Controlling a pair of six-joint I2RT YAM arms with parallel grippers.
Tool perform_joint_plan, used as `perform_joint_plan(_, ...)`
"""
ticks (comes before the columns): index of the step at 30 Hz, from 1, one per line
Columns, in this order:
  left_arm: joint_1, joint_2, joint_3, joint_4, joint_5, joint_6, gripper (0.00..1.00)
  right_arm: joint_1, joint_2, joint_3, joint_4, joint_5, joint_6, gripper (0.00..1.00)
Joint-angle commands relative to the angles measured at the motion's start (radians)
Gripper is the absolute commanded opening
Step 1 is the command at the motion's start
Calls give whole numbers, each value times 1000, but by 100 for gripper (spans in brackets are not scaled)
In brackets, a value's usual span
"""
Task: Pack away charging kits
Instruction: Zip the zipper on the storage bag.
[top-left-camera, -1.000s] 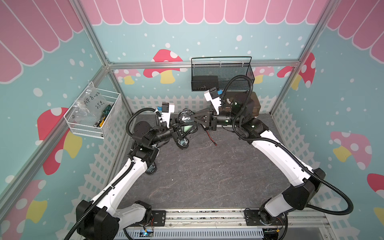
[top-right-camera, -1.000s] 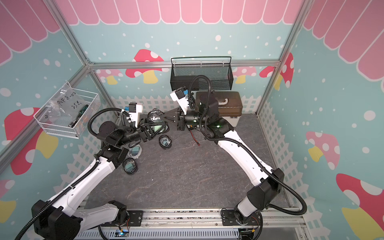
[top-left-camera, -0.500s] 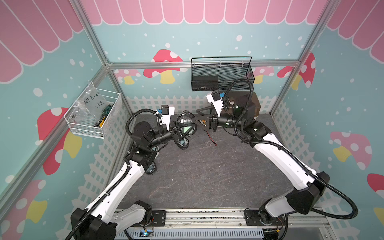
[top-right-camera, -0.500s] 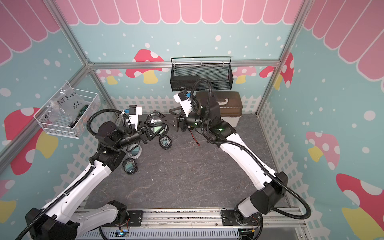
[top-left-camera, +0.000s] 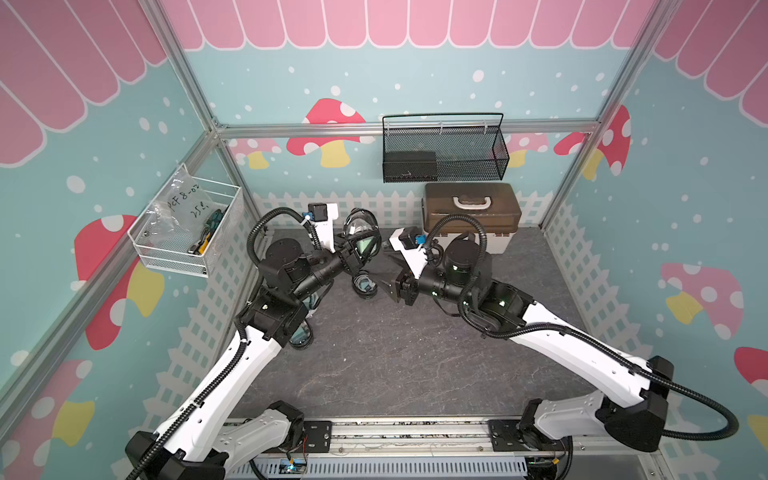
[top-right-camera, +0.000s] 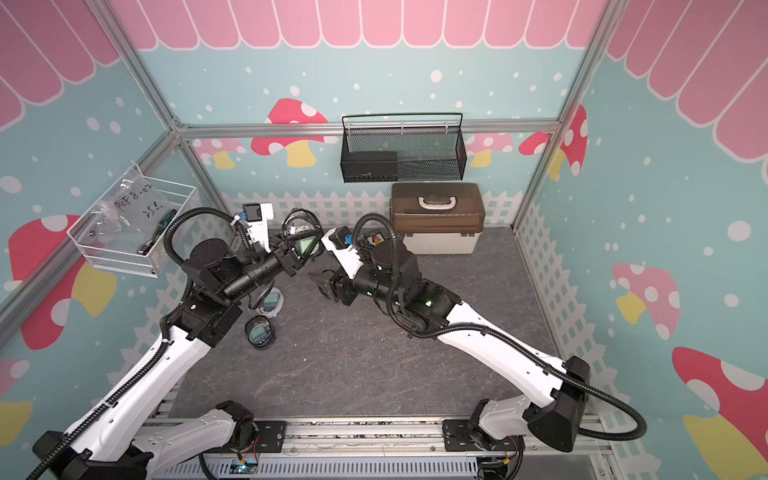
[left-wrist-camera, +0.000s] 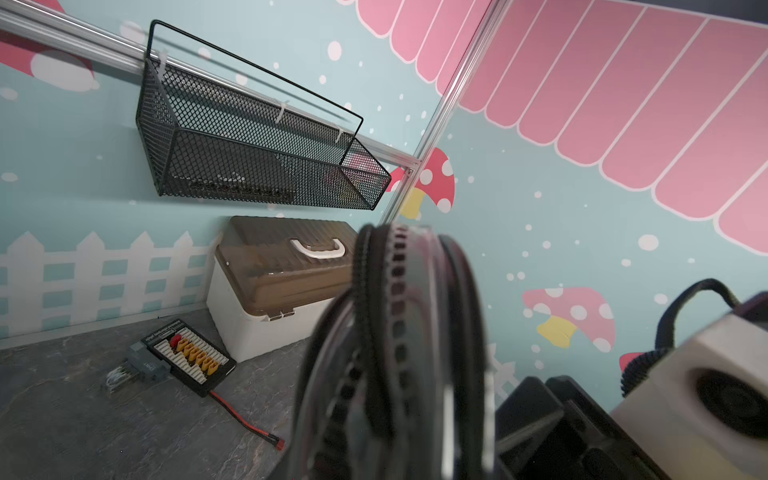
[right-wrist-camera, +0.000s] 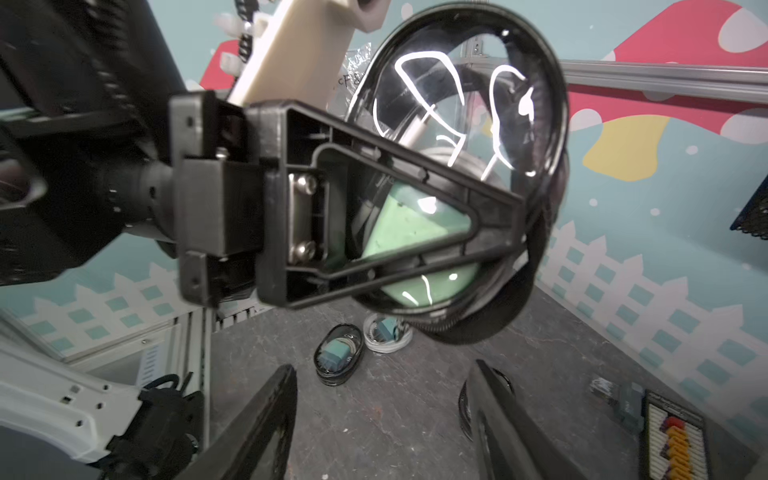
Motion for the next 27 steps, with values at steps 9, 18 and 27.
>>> perform_joint_plan(9,-29,-2,42,-42,-76,58,0,11,91,107,-9,106,-2,42)
perform_joint_plan(18,-30,-6,27,-14,-126,56,0,11,107,108,-10,79,20,31)
perform_joint_plan(27,-31,-20,-5,36,-199,86,0,10,119,111,-13,44,44,38)
